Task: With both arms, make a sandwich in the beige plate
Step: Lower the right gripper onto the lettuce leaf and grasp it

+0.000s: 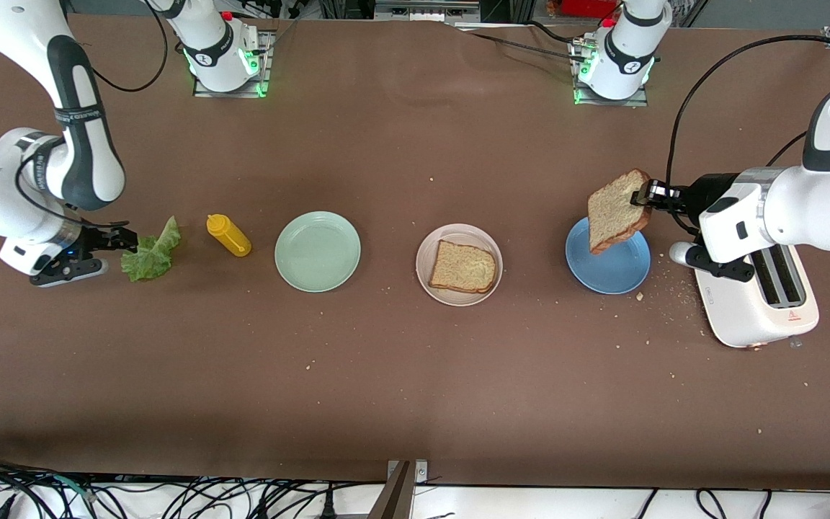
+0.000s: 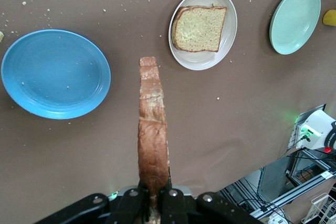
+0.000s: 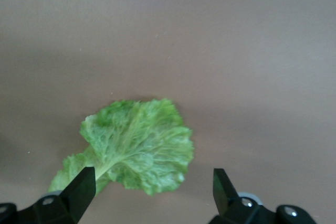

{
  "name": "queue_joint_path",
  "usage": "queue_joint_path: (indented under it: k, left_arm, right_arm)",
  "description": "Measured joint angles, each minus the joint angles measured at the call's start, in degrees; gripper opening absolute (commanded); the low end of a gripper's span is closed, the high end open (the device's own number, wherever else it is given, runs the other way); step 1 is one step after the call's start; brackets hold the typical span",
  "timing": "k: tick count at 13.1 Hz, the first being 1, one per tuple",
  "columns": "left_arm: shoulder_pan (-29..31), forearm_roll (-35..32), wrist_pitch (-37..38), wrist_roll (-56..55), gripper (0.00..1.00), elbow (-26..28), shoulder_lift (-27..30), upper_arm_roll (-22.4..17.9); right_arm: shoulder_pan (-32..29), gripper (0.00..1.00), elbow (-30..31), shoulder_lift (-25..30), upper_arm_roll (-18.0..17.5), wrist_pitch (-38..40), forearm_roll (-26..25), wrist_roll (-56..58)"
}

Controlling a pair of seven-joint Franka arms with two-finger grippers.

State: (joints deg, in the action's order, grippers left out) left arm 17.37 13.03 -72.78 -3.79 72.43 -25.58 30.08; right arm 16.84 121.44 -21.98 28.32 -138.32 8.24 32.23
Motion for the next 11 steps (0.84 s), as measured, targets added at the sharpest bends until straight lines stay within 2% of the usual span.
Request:
queue_joint_path:
  k: [6, 7, 8, 9, 10, 11]
  left_arm:
    - [-0.2, 0.0, 0.0, -0.2, 0.0, 0.0, 0.0, 0.0]
    - [-0.2, 0.0, 0.0, -0.2, 0.0, 0.0, 0.0, 0.0]
    - [-0.2, 0.0, 0.0, -0.2, 0.0, 0.0, 0.0, 0.0]
    - [-0.2, 0.0, 0.0, -0.2, 0.0, 0.0, 0.0, 0.0]
    - [-0.3, 0.0, 0.0, -0.2, 0.0, 0.0, 0.0, 0.0]
    - [-0.3, 0.0, 0.0, -0.2, 0.0, 0.0, 0.0, 0.0]
  right_arm:
    - [0.0, 0.99, 1.5, -3.1, -2.0, -0.8, 6.0, -0.9]
    - [0.0, 0.97, 1.5, -3.8, -2.0, -0.8, 6.5, -0.9]
    - [0.0, 0.91, 1.5, -4.5, -2.0, -0.9, 6.9, -0.9]
    - [0.0, 0.74, 1.5, -5.2, -2.0, -0.9, 7.5, -0.9]
    - [0.0, 0.42, 1.5, -5.7, -2.0, -1.0, 7.8, -0.9]
    - [0.0, 0.13, 1.5, -6.0, -2.1, -1.0, 8.0, -0.9]
